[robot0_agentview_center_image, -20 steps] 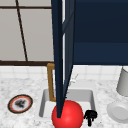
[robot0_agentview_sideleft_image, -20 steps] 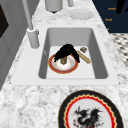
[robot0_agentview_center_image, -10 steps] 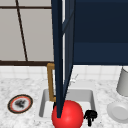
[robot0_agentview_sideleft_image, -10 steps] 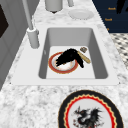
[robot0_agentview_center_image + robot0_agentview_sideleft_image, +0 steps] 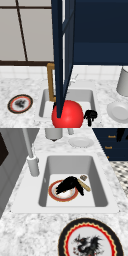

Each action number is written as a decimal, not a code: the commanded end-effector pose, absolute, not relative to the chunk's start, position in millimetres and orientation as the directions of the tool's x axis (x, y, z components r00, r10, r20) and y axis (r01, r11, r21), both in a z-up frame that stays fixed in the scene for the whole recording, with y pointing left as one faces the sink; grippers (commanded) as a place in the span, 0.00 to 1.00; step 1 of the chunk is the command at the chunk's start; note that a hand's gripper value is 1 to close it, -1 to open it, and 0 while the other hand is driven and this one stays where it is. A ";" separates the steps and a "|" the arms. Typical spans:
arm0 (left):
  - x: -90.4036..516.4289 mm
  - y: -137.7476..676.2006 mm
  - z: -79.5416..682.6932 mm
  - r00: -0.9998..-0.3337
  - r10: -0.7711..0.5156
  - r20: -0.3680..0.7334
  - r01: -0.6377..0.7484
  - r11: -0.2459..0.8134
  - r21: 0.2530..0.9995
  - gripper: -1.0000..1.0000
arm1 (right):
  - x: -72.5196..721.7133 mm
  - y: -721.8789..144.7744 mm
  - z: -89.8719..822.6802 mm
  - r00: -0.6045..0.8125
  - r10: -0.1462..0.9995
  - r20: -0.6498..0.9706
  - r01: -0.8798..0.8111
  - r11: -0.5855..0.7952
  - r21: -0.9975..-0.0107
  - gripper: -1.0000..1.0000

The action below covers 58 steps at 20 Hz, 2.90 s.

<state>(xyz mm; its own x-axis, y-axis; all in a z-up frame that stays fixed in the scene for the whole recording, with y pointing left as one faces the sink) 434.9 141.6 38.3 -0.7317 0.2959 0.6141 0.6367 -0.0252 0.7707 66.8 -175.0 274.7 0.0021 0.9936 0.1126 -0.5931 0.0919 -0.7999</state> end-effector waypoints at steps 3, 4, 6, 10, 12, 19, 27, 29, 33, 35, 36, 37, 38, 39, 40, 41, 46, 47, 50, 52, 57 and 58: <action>433.6 107.0 38.3 -0.735 0.265 0.624 0.638 -0.041 0.769 0.00 | 66.8 -175.0 274.7 0.002 0.994 0.113 -0.593 0.092 -0.800 0.50; 434.4 102.3 37.8 -0.731 0.261 0.631 0.644 -0.042 0.763 0.00 | 66.8 -175.0 274.7 0.002 0.994 0.113 -0.593 0.092 -0.800 0.50; 436.8 93.7 38.2 -0.736 0.259 0.625 0.645 -0.014 0.764 0.00 | 66.8 -175.0 274.7 0.002 0.994 0.113 -0.593 0.092 -0.800 0.50; 445.9 69.7 38.1 -0.737 0.262 0.623 0.638 -0.036 0.769 0.00 | 66.8 -175.0 274.7 0.002 0.994 0.113 -0.593 0.092 -0.800 0.50; 453.2 57.7 35.9 -0.733 0.262 0.628 0.638 -0.059 0.768 0.00 | 66.8 -175.0 274.7 0.002 0.994 0.113 -0.593 0.092 -0.800 0.50; 459.8 18.1 20.4 -0.706 0.241 0.666 0.669 -0.082 0.739 0.00 | 66.8 -175.0 274.7 0.002 0.994 0.113 -0.593 0.092 -0.800 0.50; 459.8 -12.0 1.5 -0.711 0.234 0.663 0.663 -0.089 0.743 0.00 | 66.8 -175.0 274.7 0.002 0.994 0.113 -0.593 0.092 -0.800 0.50; 459.9 -15.6 -5.2 -0.713 0.240 0.659 0.659 -0.092 0.747 0.00 | 66.8 -175.0 274.7 0.002 0.994 0.113 -0.593 0.092 -0.800 0.50; 459.6 -14.8 -17.4 -0.694 0.266 0.669 0.676 -0.080 0.733 0.00 | 66.8 -175.0 274.7 0.002 0.994 0.113 -0.593 0.092 -0.800 0.50; 461.8 -12.2 -21.3 -0.678 0.256 0.689 0.692 -0.093 0.715 0.00 | 66.8 -175.0 274.7 0.002 0.994 0.113 -0.593 0.092 -0.800 0.50; 464.3 -13.9 -23.5 -0.671 0.248 0.699 0.700 -0.100 0.707 0.00 | 66.8 -175.0 274.7 0.002 0.994 0.113 -0.593 0.092 -0.800 0.50; 467.7 -14.8 -28.0 -0.667 0.241 0.705 0.705 -0.104 0.702 0.00 | 66.8 -175.0 274.7 0.002 0.994 0.113 -0.593 0.092 -0.800 0.50; 472.1 -14.7 -32.8 -0.659 0.227 0.717 0.714 -0.113 0.691 0.00 | 66.8 -175.0 274.7 0.002 0.994 0.113 -0.593 0.092 -0.800 0.50; 476.6 -15.4 -36.3 -0.655 0.218 0.724 0.719 -0.116 0.685 0.00 | 66.8 -175.0 274.7 0.002 0.994 0.113 -0.593 0.092 -0.800 0.50; 481.1 -15.6 -40.0 -0.650 0.213 0.730 0.724 -0.117 0.679 0.00 | 66.8 -175.0 274.7 0.002 0.994 0.113 -0.593 0.092 -0.800 0.50; 484.8 -15.5 -43.7 -0.644 0.210 0.736 0.730 -0.120 0.673 0.00 | 66.8 -175.0 274.7 0.002 0.994 0.113 -0.593 0.092 -0.800 0.50; 496.0 -15.1 -63.0 -0.630 0.214 0.746 0.744 -0.110 0.659 0.00 | 66.8 -175.0 274.7 0.002 0.994 0.113 -0.593 0.092 -0.800 0.50; 498.5 -15.0 -68.3 -0.635 0.213 0.742 0.740 -0.109 0.664 0.00 | 66.8 -175.0 274.7 0.002 0.994 0.113 -0.593 0.092 -0.800 0.50; 503.3 -15.6 -81.8 -0.650 0.210 0.730 0.726 -0.112 0.678 0.00 | 66.8 -175.0 274.7 0.002 0.994 0.113 -0.593 0.092 -0.800 0.50; 505.7 -16.4 -83.0 -0.623 0.205 0.755 0.752 -0.107 0.650 0.00 | 66.8 -175.0 274.7 0.002 0.994 0.113 -0.593 0.092 -0.800 0.50; 506.7 -14.7 -80.3 -0.597 0.208 0.775 0.775 -0.101 0.624 0.00 | 66.8 -175.0 274.7 0.002 0.994 0.113 -0.593 0.092 -0.800 0.50; 506.3 -14.6 -80.0 -0.597 0.209 0.775 0.775 -0.099 0.624 0.00 | 66.8 -175.0 274.7 0.002 0.994 0.113 -0.593 0.092 -0.800 0.50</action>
<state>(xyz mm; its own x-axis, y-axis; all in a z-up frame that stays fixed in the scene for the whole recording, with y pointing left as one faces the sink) 501.2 -14.5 -65.2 -0.6200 0.2302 0.7501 0.7591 -0.0657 0.6477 66.8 -175.0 274.7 0.0021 0.9936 0.1126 -0.5931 0.0919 -0.7999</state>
